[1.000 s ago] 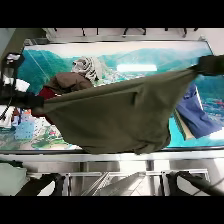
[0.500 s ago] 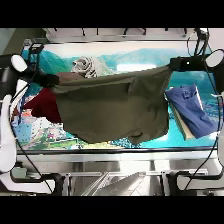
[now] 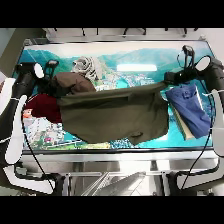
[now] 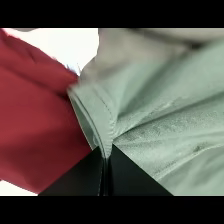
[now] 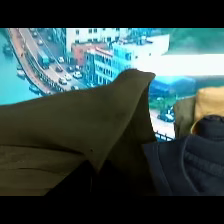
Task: Fold the shirts.
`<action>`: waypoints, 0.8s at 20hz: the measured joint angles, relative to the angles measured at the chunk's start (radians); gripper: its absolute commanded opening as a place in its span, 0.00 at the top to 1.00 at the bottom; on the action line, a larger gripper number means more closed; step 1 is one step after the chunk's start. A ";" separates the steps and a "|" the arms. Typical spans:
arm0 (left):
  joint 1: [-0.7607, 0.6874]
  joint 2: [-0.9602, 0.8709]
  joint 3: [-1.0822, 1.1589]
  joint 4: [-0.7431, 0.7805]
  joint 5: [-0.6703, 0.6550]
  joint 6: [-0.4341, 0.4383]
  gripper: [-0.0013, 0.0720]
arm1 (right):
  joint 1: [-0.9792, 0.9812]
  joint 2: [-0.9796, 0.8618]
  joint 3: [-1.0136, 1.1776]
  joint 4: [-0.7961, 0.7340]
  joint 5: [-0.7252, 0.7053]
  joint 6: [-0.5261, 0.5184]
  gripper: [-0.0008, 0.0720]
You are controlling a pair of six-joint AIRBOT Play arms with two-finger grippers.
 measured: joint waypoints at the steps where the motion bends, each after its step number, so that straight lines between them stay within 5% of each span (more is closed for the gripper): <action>1: 0.000 0.002 -0.032 0.001 0.000 0.000 0.96 | -0.002 -0.015 0.000 -0.004 0.030 0.010 0.95; 8: 0.000 0.006 -0.142 -0.011 0.020 -0.004 0.96 | -0.005 -0.107 0.000 -0.015 0.117 0.076 0.93; 9: 0.000 0.006 -0.145 -0.032 0.020 -0.004 0.75 | -0.005 -0.113 0.000 -0.015 0.119 0.082 0.72; 10: 0.001 0.006 -0.148 -0.054 0.021 -0.003 0.29 | -0.005 -0.117 0.000 -0.019 0.120 0.084 0.21; 11: 0.002 0.006 -0.150 -0.082 0.021 -0.004 0.07 | -0.007 -0.120 0.002 -0.023 0.122 0.085 0.02; 16: 0.018 0.027 -0.159 -0.165 -0.064 -0.027 0.08 | -0.037 -0.102 0.040 -0.013 0.224 0.066 0.02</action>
